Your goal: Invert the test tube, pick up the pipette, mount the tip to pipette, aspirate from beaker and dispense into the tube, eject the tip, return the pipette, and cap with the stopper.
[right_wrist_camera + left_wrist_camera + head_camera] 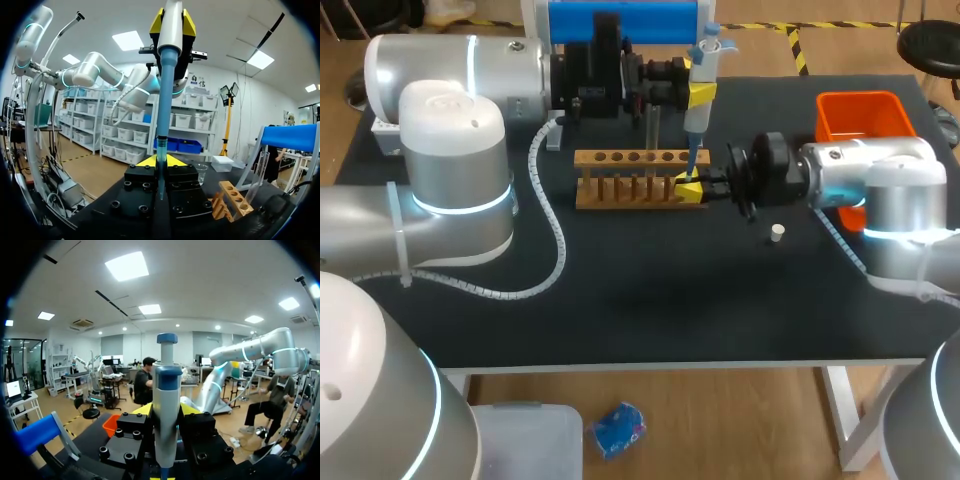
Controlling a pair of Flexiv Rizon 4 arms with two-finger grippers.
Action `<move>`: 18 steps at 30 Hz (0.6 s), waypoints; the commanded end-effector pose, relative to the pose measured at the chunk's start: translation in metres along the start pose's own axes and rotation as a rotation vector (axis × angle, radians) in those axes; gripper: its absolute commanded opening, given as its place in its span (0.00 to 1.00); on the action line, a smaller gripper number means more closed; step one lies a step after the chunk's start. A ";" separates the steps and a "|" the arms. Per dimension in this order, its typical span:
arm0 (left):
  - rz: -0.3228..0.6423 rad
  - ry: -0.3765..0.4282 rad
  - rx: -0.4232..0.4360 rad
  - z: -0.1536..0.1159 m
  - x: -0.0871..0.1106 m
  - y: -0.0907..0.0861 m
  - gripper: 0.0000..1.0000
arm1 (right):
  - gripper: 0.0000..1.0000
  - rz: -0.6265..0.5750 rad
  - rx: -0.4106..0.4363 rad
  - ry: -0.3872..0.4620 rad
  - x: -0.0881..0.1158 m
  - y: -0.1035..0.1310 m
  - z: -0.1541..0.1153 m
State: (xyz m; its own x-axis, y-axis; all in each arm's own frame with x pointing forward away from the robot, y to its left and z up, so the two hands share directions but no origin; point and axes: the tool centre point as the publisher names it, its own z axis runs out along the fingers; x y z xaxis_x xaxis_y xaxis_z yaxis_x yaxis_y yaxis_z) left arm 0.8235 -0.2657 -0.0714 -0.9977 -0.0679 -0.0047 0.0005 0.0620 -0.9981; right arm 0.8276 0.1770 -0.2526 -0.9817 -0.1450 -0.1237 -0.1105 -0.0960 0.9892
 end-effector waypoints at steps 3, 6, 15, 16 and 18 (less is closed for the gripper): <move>-0.002 0.001 -0.001 0.000 0.000 0.009 0.00 | 0.00 0.010 -0.009 -0.004 0.000 0.012 -0.001; -0.002 0.001 -0.001 0.000 0.000 0.009 0.00 | 0.00 0.015 -0.009 -0.005 0.000 0.012 -0.001; -0.002 0.001 -0.001 0.000 0.000 0.009 0.00 | 0.75 0.031 0.013 0.016 0.001 0.011 0.000; -0.002 0.001 -0.001 0.000 0.000 0.009 0.00 | 1.00 0.034 0.026 0.018 0.002 0.010 0.000; -0.002 0.001 -0.001 0.000 0.000 0.009 0.00 | 1.00 0.051 0.052 0.024 0.005 0.006 -0.001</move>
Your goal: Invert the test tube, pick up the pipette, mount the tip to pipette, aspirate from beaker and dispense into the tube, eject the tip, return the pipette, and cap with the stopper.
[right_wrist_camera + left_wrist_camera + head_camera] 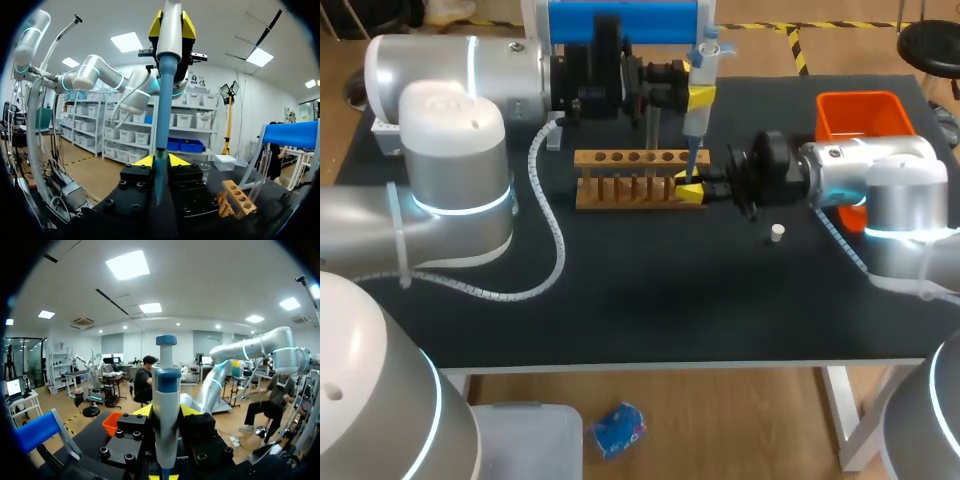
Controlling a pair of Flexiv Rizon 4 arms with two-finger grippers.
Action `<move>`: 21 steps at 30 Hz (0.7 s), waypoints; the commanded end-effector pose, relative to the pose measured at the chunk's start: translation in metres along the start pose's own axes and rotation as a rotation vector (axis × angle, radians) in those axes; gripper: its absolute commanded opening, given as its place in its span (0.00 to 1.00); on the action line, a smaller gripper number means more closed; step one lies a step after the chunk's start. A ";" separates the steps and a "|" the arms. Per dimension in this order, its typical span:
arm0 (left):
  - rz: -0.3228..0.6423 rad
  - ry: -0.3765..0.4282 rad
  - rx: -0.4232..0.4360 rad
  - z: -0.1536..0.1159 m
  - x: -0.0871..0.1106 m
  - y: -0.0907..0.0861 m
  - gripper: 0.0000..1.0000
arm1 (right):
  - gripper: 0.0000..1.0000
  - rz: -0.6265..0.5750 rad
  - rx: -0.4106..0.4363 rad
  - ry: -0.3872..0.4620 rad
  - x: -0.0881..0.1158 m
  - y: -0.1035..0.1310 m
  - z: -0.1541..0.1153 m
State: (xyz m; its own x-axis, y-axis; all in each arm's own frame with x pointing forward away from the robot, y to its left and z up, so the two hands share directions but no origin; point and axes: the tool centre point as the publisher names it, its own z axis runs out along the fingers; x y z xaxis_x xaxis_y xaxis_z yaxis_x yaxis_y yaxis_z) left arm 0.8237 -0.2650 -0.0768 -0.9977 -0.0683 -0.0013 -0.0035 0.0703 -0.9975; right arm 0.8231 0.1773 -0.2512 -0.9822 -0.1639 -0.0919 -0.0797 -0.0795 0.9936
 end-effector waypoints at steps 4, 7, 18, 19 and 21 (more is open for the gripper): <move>0.002 0.001 0.007 0.001 0.000 0.004 0.00 | 1.00 0.041 0.096 0.003 0.007 0.000 -0.006; 0.002 0.001 0.007 0.001 0.000 0.004 0.00 | 1.00 0.060 0.138 -0.002 0.010 -0.002 -0.010; 0.026 -0.164 0.026 -0.058 0.002 -0.005 0.00 | 1.00 0.125 0.229 0.009 0.022 -0.009 -0.020; 0.026 -0.172 0.029 -0.063 0.002 -0.005 0.00 | 1.00 0.125 0.229 0.009 0.022 -0.009 -0.020; 0.024 -0.175 0.029 -0.068 0.001 -0.006 0.00 | 1.00 0.125 0.229 0.009 0.022 -0.009 -0.020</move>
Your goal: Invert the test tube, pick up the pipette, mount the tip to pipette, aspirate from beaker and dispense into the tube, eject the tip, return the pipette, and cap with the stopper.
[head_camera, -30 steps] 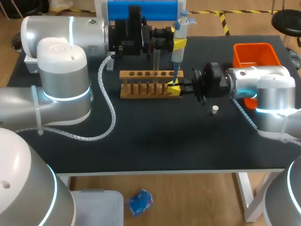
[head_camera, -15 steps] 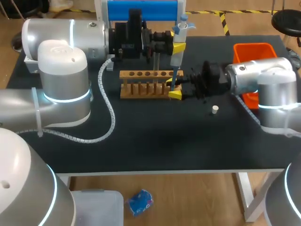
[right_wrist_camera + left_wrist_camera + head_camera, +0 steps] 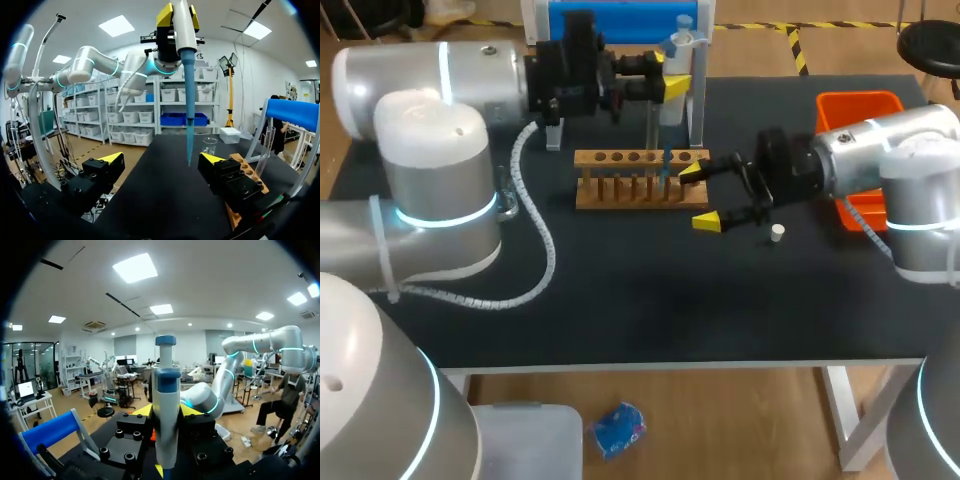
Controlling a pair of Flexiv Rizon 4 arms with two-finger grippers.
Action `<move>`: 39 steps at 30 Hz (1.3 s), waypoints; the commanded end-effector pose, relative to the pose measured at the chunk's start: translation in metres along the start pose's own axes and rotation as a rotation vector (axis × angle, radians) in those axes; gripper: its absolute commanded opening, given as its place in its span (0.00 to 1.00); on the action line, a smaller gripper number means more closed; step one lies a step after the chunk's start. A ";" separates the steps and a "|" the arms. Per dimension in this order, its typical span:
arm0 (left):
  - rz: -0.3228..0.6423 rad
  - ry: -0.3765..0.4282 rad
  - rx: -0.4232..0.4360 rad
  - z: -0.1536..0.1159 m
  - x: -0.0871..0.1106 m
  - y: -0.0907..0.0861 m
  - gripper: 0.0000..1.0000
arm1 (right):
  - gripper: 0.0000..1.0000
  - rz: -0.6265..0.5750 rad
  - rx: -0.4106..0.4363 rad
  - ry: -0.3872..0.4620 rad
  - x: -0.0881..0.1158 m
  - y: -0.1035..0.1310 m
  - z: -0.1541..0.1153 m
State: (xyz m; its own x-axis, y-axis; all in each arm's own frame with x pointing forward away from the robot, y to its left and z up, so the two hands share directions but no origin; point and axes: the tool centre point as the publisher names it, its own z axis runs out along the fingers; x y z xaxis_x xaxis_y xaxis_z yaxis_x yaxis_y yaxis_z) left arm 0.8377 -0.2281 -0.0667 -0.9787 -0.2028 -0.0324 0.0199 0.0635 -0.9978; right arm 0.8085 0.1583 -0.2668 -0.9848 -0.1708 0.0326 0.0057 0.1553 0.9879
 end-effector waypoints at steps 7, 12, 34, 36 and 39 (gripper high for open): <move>0.001 -0.037 0.018 -0.033 0.013 0.001 0.00 | 1.00 0.001 0.011 -0.004 0.003 0.003 -0.004; 0.001 -0.037 0.018 -0.033 0.013 0.001 0.00 | 1.00 0.001 0.011 -0.004 0.003 0.003 -0.004; 0.022 -0.083 0.033 -0.145 -0.024 0.008 0.00 | 1.00 -0.032 0.164 -0.175 -0.017 -0.010 0.060; 0.028 -0.093 0.036 -0.156 -0.030 0.010 0.00 | 1.00 -0.032 0.186 -0.184 -0.019 -0.012 0.073; 0.038 -0.114 0.038 -0.173 -0.042 0.013 0.00 | 1.00 -0.032 0.194 -0.192 -0.019 -0.013 0.093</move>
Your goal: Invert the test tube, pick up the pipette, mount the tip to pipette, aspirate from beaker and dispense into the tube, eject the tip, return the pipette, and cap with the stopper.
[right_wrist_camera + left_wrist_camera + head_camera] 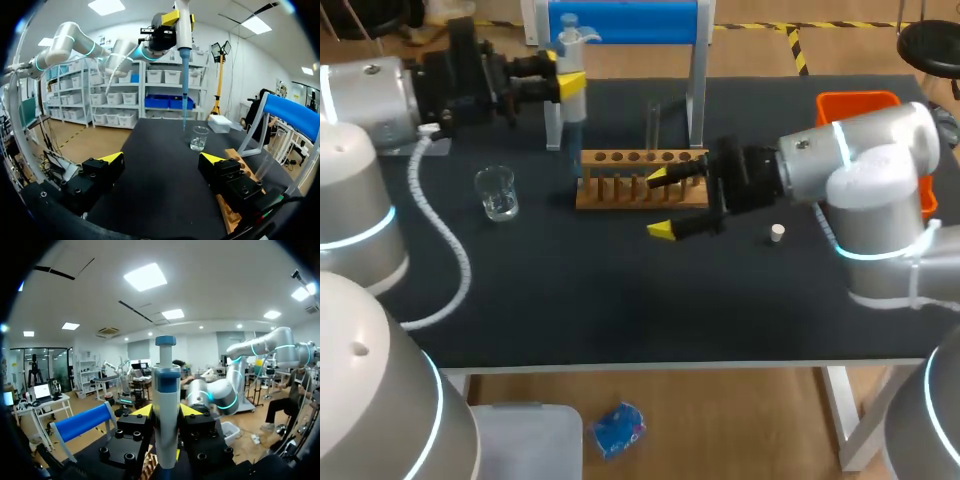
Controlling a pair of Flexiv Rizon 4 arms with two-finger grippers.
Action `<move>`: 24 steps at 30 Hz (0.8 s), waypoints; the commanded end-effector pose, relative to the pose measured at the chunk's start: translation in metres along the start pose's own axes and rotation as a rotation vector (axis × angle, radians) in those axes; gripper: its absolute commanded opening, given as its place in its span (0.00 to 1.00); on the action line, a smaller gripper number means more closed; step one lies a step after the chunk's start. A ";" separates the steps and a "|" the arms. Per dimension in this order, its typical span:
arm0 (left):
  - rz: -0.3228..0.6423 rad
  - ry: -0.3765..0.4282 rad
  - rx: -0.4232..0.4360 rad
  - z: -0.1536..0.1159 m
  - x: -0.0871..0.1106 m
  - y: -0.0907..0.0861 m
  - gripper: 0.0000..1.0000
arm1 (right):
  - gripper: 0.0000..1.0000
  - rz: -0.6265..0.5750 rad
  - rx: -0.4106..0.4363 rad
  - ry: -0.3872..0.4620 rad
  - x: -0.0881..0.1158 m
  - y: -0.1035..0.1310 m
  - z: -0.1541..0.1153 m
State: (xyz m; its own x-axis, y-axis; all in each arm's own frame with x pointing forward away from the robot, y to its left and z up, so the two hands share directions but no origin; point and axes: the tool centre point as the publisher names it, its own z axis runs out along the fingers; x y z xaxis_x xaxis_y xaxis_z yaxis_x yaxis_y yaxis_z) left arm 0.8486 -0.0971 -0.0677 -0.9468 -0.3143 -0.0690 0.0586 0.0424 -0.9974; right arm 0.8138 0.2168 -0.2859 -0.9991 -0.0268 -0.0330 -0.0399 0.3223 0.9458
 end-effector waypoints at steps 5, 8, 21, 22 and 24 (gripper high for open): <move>0.021 -0.024 0.020 -0.067 -0.031 0.008 0.00 | 1.00 0.031 -0.025 -0.086 0.005 0.004 0.066; 0.028 -0.034 0.021 -0.077 -0.041 0.011 0.00 | 1.00 0.055 -0.038 -0.103 0.007 0.001 0.085; 0.029 -0.088 0.010 -0.092 -0.061 0.023 0.00 | 1.00 0.085 -0.046 -0.150 0.009 -0.009 0.143; 0.029 -0.088 0.010 -0.092 -0.061 0.023 0.00 | 1.00 0.085 -0.046 -0.150 0.009 -0.009 0.143; 0.029 -0.088 0.010 -0.092 -0.061 0.023 0.00 | 1.00 0.085 -0.046 -0.150 0.009 -0.009 0.143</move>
State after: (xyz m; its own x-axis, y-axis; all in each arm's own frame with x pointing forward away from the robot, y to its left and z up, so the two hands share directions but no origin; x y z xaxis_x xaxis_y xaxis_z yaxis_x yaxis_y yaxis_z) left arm 0.8793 0.0101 -0.0839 -0.9138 -0.3943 -0.0977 0.0877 0.0434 -0.9952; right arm 0.8009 0.3238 -0.3322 -0.9932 0.1160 0.0111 0.0428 0.2744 0.9607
